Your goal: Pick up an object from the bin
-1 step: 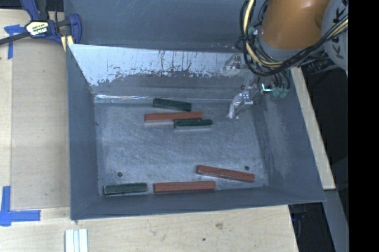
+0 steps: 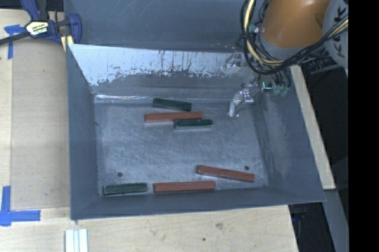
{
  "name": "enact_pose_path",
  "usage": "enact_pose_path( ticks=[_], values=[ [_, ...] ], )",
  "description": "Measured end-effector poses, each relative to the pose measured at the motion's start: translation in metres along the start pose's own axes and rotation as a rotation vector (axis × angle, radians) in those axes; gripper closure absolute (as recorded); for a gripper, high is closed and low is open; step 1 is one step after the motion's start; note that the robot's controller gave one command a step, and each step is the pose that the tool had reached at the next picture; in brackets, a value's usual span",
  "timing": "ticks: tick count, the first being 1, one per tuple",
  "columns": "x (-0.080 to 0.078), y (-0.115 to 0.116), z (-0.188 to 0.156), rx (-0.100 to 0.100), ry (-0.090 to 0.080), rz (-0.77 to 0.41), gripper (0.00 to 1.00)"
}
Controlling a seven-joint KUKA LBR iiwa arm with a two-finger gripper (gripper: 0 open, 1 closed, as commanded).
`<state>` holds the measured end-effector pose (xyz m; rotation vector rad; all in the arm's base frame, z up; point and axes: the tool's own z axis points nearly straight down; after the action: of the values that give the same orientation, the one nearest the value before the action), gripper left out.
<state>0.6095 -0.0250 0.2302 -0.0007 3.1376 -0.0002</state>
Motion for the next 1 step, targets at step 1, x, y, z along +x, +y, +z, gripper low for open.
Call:
enact_pose_path(
  ticks=[1],
  values=[
    [0.0116, 0.0248, 0.0581, 0.001, -0.004, -0.058, 0.0]
  ],
)
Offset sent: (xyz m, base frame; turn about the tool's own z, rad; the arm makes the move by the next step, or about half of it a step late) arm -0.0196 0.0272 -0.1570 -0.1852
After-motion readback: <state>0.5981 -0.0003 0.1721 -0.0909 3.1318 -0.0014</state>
